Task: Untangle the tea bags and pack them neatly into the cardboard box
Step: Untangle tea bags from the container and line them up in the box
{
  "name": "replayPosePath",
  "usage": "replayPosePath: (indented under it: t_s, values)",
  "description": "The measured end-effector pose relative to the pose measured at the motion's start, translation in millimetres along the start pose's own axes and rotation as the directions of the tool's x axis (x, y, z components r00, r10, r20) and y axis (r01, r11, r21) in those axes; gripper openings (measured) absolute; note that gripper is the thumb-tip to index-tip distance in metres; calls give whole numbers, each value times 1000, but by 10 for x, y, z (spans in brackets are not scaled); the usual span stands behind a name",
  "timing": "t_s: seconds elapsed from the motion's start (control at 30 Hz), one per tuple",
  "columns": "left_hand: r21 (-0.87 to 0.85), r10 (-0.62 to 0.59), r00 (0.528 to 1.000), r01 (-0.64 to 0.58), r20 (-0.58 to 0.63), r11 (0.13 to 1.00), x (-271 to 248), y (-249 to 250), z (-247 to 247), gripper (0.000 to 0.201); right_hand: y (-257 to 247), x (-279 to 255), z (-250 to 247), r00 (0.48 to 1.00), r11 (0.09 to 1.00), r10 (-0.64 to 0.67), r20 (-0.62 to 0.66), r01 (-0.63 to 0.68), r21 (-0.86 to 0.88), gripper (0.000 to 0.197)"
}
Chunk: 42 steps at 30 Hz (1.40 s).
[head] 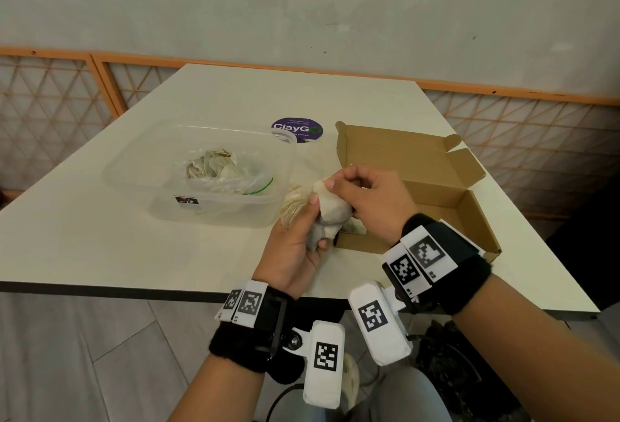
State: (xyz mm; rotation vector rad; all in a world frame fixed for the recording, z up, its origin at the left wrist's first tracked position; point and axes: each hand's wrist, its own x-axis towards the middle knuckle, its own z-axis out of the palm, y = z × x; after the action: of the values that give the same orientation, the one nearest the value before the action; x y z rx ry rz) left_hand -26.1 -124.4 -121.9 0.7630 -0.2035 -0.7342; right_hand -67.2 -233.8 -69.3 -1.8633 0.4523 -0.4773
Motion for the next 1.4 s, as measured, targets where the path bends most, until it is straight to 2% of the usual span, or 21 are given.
replayPosePath:
  t_s: [0.1, 0.2, 0.3, 0.4, 0.47, 0.53, 0.6, 0.77, 0.87, 1.0, 1.1, 1.2, 1.27, 1.4]
  values:
    - [-29, -1, 999, 2, 32, 1000, -2, -3, -19, 24, 31, 0, 27, 1000, 999, -13, -19, 12, -31, 7]
    - [-46, 6, 998, -4, 57, 999, 6, -7, -39, 40, 33, -7, 47, 999, 1000, 4, -32, -5, -29, 9]
    - [-67, -2, 1000, 2, 6, 998, 11, -8, -43, 39, 38, -4, 41, 998, 1000, 27, -60, -28, -13, 7]
    - [-106, 1, 1000, -2, -13, 994, 18, -7, -40, 43, 59, 2, -53, 993, 993, 105, -48, -107, -44, 33]
    - [-109, 0, 1000, -1, -12, 994, 18, -2, -38, 43, 67, -23, -137, 982, 983, 178, 68, -174, -60, 39]
    - [-90, 0, 1000, 0, -7, 996, 14, -4, -38, 43, 86, -65, -192, 967, 981, 194, 166, -191, -32, 23]
    - [-86, 3, 1000, -3, 1, 996, 14, -7, -40, 38, 97, -85, -218, 971, 982, 186, 151, -189, 8, 5]
    - [-112, -9, 999, 4, -44, 994, 28, 8, -33, 13, 140, -47, -406, 975, 969, 224, 0, -222, 110, 5]
    - [-117, -8, 999, 3, -47, 993, 27, 16, -30, 8, 164, -36, -562, 979, 979, 204, -23, -203, 26, 8]
    - [-94, 0, 999, -5, -48, 996, 32, 14, -25, 8, 184, -49, -591, 960, 958, 251, 126, -228, -174, 12]
    - [-91, 2, 998, -8, -57, 996, 33, 12, -26, 9, 237, -30, -533, 938, 915, 314, 151, -256, -311, 6]
    - [-89, 1, 998, -6, -58, 996, 33, 14, -22, 8, 271, -17, -444, 937, 853, 323, 131, -229, -470, 9]
    - [-91, 0, 998, -5, -59, 996, 33, 12, -27, 7, 275, -10, -419, 939, 840, 323, 116, -228, -492, 18]
    - [-111, -5, 999, 0, -49, 994, 36, 21, -41, 8, 288, -2, -419, 934, 860, 343, 99, -271, -432, 37]
